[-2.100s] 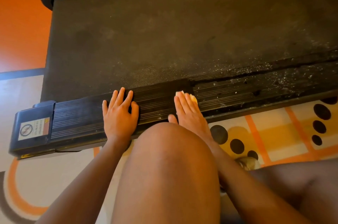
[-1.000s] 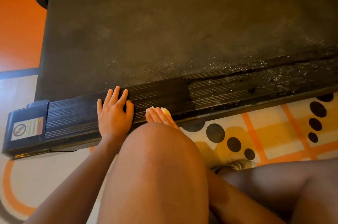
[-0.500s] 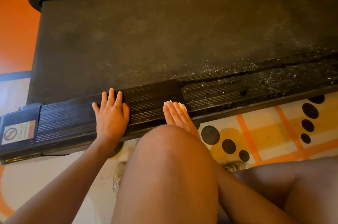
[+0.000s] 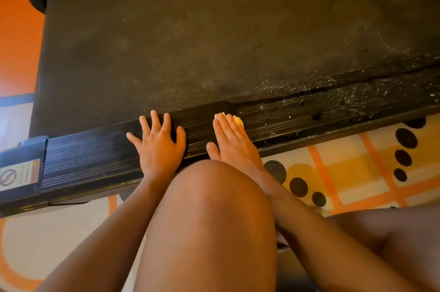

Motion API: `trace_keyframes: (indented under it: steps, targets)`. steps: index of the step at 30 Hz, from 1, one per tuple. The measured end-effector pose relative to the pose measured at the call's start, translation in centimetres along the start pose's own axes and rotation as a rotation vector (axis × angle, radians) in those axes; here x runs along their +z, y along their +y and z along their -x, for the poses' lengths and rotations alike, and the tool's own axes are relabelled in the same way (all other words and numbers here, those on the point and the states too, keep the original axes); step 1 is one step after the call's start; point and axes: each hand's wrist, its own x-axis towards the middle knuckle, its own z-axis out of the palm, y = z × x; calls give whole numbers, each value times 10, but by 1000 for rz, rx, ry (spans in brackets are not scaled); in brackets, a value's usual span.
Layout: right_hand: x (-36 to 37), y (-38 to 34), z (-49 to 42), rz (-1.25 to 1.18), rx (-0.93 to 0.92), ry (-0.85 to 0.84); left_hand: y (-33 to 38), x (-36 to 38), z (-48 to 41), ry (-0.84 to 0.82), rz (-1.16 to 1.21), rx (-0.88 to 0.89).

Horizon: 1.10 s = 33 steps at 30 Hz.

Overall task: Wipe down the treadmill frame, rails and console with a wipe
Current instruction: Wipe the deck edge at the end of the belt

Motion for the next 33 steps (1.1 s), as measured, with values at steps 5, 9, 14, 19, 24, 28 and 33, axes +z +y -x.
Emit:
trace_keyframes:
  steps: [5,9,14,19,24,28,33]
  targets:
    - [-8,-1,-30,18,32,43,-1,1,1,-5,-1,55]
    - [-17,0,-52,16,59,43,-2,0,1,3,9,49]
    - [1,2,2,-31,9,41,1,0,4,26,19,52]
    - [-2,0,-19,-13,41,55,0,1,3,27,23,53]
    - [-9,2,-46,37,71,103,-1,2,2,17,21,45]
    - [12,1,17,46,36,95,1,-1,4,17,28,51]
    - [-2,1,-18,40,45,118,-1,0,3,23,35,47]
